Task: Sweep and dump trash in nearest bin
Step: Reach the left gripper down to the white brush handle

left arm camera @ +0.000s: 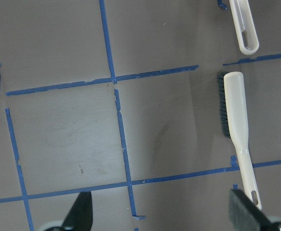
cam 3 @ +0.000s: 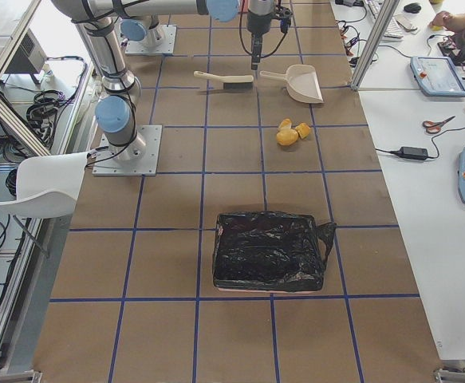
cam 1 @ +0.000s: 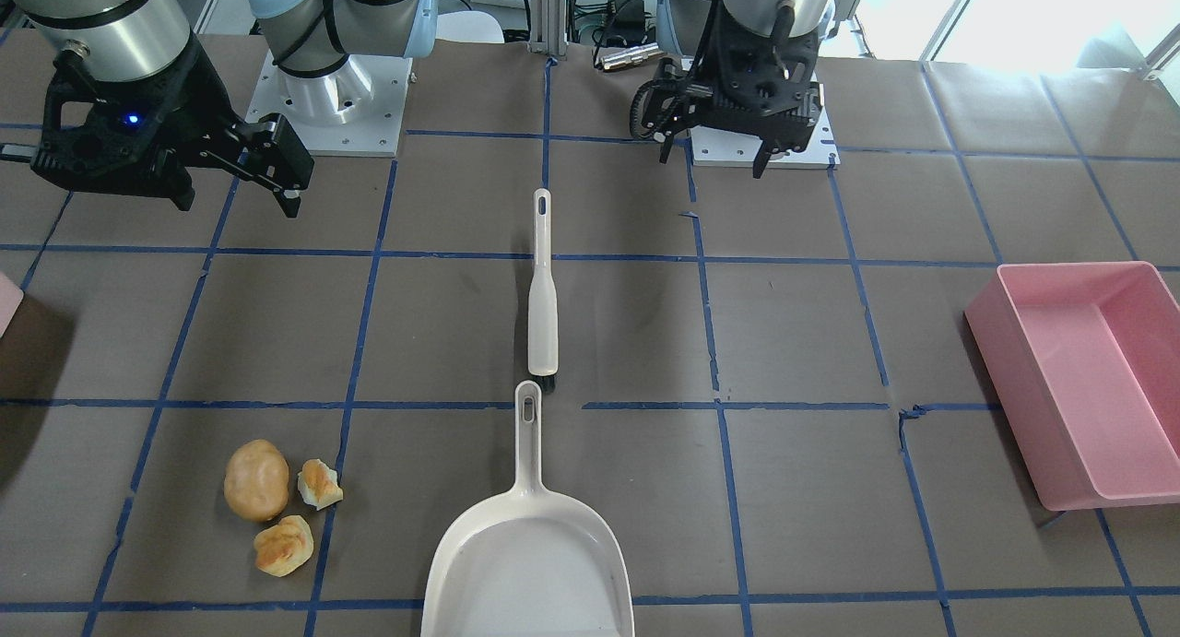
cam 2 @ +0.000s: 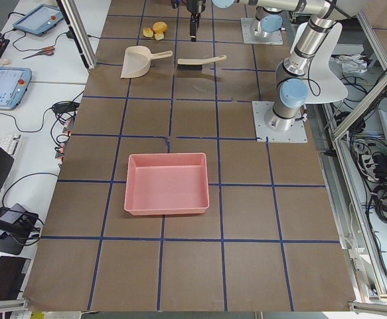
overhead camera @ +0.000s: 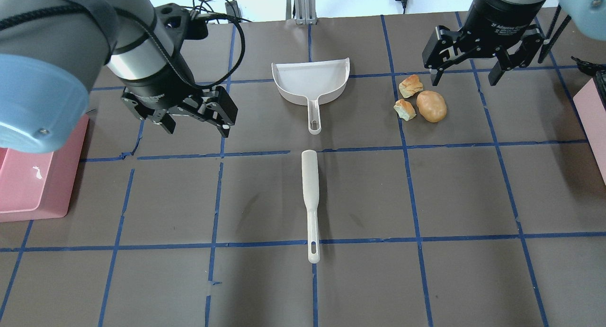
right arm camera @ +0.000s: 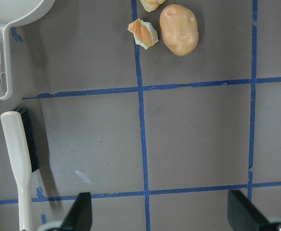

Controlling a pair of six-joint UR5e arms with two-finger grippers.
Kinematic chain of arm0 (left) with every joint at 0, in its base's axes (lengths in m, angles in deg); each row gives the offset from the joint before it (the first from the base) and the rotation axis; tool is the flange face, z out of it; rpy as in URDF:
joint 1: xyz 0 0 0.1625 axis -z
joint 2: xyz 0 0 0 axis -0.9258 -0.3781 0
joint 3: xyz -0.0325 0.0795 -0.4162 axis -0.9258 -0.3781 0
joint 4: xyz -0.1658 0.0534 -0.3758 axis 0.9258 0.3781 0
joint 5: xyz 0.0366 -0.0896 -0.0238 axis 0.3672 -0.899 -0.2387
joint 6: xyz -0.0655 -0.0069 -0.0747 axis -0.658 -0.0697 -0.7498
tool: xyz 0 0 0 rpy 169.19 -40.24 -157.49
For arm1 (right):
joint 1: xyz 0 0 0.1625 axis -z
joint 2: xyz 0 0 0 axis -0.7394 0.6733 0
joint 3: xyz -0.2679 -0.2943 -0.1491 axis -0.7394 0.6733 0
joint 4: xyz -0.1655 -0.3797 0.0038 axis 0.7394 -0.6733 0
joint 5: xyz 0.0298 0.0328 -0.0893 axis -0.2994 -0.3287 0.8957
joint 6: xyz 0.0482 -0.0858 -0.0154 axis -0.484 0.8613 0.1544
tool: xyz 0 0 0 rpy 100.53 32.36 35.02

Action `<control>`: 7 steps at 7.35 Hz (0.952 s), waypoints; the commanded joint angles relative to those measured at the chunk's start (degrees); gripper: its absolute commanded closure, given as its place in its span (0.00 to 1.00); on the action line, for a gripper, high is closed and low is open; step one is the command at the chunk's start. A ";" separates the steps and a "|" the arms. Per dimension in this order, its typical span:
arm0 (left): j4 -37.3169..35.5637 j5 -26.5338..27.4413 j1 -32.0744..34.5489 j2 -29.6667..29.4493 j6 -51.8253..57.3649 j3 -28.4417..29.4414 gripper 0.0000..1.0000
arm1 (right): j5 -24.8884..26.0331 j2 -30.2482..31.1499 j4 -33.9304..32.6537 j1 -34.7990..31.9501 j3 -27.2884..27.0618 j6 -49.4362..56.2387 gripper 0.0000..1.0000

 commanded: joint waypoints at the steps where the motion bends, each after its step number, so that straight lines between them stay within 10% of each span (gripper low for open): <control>1: -1.86 -0.05 11.15 -1.26 -7.66 -5.85 0.00 | -0.09 0.03 -0.04 0.49 0.00 2.39 0.00; 7: -25.33 1.53 26.67 -14.89 -22.99 -16.67 0.00 | -0.10 0.03 0.14 3.48 -0.17 4.86 0.00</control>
